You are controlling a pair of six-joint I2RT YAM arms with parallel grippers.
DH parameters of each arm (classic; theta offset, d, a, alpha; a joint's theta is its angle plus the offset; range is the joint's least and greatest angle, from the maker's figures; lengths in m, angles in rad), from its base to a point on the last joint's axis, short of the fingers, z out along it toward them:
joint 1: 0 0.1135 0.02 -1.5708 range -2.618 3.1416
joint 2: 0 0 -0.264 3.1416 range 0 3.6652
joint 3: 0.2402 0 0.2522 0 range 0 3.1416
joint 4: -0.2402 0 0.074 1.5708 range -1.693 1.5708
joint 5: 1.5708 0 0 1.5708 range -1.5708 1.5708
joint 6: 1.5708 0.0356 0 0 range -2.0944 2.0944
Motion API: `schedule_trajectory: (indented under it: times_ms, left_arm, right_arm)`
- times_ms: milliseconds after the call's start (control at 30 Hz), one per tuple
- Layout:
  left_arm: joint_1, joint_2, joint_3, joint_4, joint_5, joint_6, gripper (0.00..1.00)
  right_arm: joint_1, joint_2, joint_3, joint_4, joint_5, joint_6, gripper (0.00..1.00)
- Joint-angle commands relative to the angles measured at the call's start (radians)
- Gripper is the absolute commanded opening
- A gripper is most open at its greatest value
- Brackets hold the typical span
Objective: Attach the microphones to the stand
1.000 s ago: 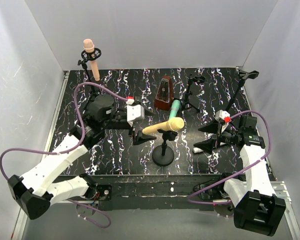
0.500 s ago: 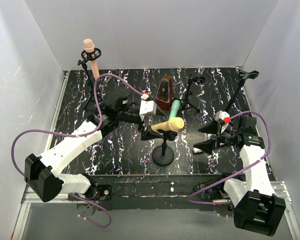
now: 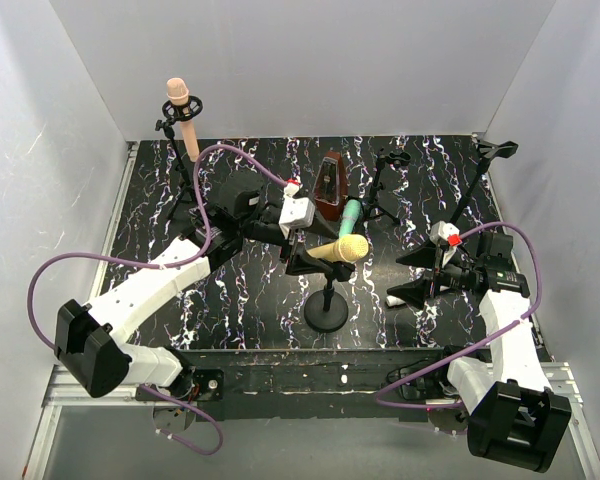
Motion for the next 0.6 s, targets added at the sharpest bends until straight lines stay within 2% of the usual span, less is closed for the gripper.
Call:
schedule_trajectory:
  times_ms: [0,33,200,233,300,367,567]
  left_arm:
    - [-0.002,0.001,0.030,0.044,0.024,-0.037,0.61]
    - [-0.002,0.008,0.034,0.044,0.023,-0.046,0.56]
    - [-0.009,0.011,0.036,0.044,0.018,-0.059,0.42]
    - [-0.007,0.008,0.036,0.044,0.018,-0.060,0.45]
    - [-0.009,0.003,0.031,0.039,0.016,-0.060,0.61]
    - [-0.009,-0.002,0.024,0.039,0.016,-0.057,0.70]
    - [-0.007,0.006,0.017,0.025,0.024,-0.049,0.72]
  right_arm:
    - [-0.007,-0.008,0.000,-0.007,-0.021,-0.017,0.98]
    - [-0.007,-0.010,-0.002,-0.010,-0.021,-0.017,0.98]
    - [-0.007,-0.011,0.000,-0.008,-0.021,-0.017,0.98]
    - [-0.009,-0.013,0.000,-0.008,-0.021,-0.017,0.98]
    - [-0.009,-0.013,0.001,-0.010,-0.021,-0.018,0.98]
    - [-0.009,-0.013,0.001,-0.010,-0.022,-0.018,0.98]
    - [-0.010,-0.014,0.001,-0.013,-0.021,-0.018,0.98]
